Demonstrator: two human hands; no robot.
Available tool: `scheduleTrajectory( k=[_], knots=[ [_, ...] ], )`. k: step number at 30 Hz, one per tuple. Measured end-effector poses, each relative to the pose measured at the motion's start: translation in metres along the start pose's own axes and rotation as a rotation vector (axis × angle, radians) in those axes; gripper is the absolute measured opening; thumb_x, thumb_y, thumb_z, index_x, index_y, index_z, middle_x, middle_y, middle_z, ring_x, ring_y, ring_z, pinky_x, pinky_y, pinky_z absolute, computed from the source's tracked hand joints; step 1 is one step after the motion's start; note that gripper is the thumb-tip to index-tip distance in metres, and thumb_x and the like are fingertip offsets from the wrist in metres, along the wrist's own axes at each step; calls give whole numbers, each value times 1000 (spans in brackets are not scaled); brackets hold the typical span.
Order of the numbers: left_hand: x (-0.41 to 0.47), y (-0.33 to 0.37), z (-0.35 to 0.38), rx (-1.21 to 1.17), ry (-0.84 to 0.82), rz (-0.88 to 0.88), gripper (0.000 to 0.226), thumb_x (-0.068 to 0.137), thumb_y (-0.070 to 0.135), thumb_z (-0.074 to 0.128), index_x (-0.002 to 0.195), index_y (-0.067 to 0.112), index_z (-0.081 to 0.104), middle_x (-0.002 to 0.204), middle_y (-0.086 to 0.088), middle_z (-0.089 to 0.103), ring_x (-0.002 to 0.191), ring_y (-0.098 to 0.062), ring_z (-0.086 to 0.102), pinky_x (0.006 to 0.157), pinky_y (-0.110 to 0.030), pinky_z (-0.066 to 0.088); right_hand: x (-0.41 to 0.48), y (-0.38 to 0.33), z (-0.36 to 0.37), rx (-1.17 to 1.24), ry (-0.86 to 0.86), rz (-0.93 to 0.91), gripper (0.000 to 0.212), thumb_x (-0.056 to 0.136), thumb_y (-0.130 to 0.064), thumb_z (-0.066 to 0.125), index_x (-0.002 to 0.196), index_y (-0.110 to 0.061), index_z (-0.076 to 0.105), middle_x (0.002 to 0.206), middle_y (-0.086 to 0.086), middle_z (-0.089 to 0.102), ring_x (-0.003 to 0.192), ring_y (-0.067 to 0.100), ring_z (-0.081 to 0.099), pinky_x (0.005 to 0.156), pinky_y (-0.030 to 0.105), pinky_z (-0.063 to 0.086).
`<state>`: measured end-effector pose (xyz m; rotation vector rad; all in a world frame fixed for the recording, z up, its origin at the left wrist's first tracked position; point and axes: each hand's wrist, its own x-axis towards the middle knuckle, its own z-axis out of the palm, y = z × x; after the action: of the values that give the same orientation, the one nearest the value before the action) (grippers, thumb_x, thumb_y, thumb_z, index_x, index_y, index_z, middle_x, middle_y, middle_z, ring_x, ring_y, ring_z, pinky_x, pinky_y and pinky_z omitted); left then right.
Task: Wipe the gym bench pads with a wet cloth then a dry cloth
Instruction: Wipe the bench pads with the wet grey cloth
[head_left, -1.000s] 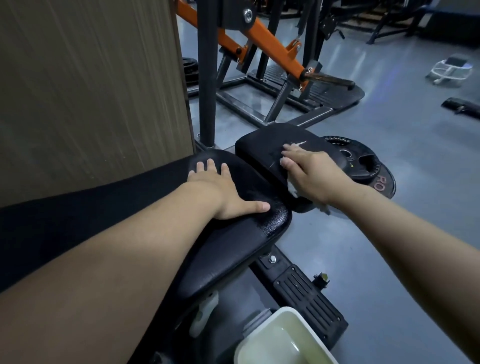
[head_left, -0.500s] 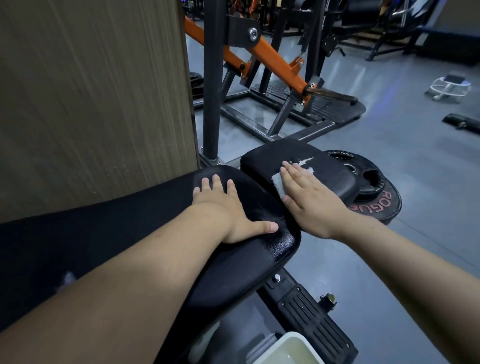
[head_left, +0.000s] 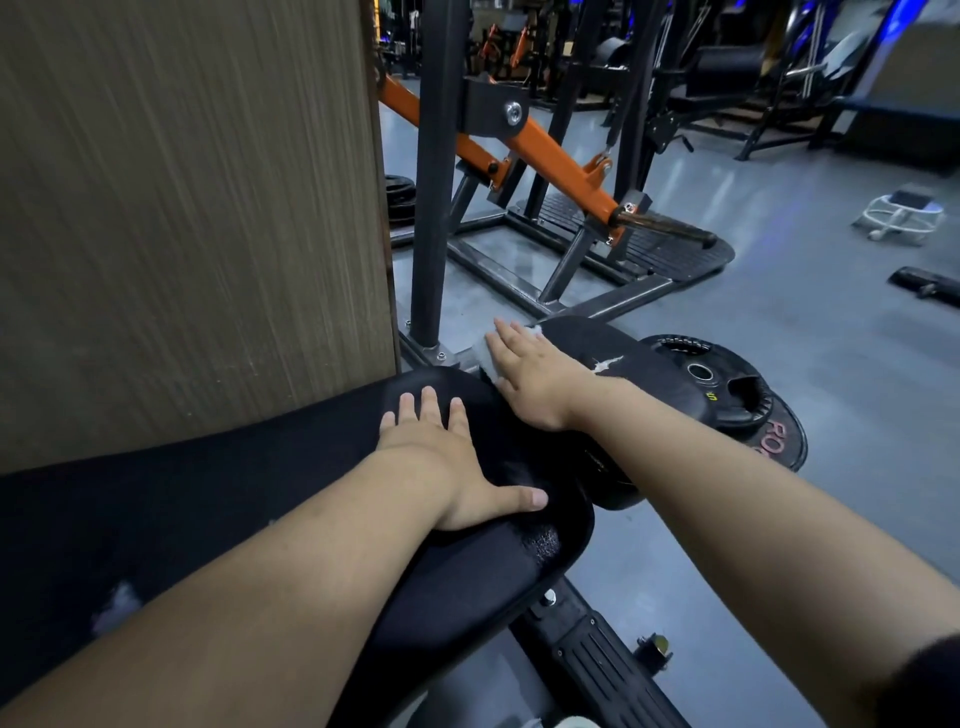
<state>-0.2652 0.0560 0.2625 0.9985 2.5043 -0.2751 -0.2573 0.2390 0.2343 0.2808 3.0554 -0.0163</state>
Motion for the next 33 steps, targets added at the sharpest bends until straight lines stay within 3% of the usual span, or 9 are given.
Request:
scheduleTrajectory(
  k=[4,8,12,16,23,33],
  knots=[
    [-1,-1,0,-4,10,-3,136,62,100,34,155,13,-17,162,-16,-22,150,-36,-16,122,-48,-2,-67,15,9,48,50,-21,64,104,-36,24,157,-10,-2,164,7,-14,151,18,-12,121,29,-8],
    [-1,1,2,2,11,-2,137,61,100,32,154,13,-17,161,-16,-22,150,-36,-16,122,-48,-2,-132,22,15,10,50,-44,75,92,-54,0,157,-16,-7,162,-1,-21,147,8,-22,113,20,-19],
    [0,3,3,19,19,1,137,61,101,31,154,12,-18,161,-17,-22,150,-38,-17,122,-49,-2,-128,25,10,12,28,6,76,91,-56,0,157,-18,-7,163,-3,-17,148,8,-21,110,17,-22],
    [2,3,3,19,22,-1,137,62,100,30,154,12,-18,161,-17,-22,149,-38,-18,123,-49,-2,-71,35,2,87,22,114,61,105,-43,17,158,-18,1,165,2,-8,151,15,-11,118,28,-10],
    [3,2,-1,16,-5,-12,137,62,100,32,154,12,-18,161,-17,-22,149,-38,-17,122,-49,-2,15,47,-4,110,-30,218,57,103,-45,17,157,-29,8,164,9,-12,151,26,-14,121,46,-9],
    [1,1,-7,1,-20,-15,137,61,99,36,155,13,-17,162,-16,-21,150,-36,-15,122,-48,0,-76,48,1,75,3,150,60,105,-42,13,157,-18,-3,165,4,-11,150,19,-14,119,40,-12]
  ],
)
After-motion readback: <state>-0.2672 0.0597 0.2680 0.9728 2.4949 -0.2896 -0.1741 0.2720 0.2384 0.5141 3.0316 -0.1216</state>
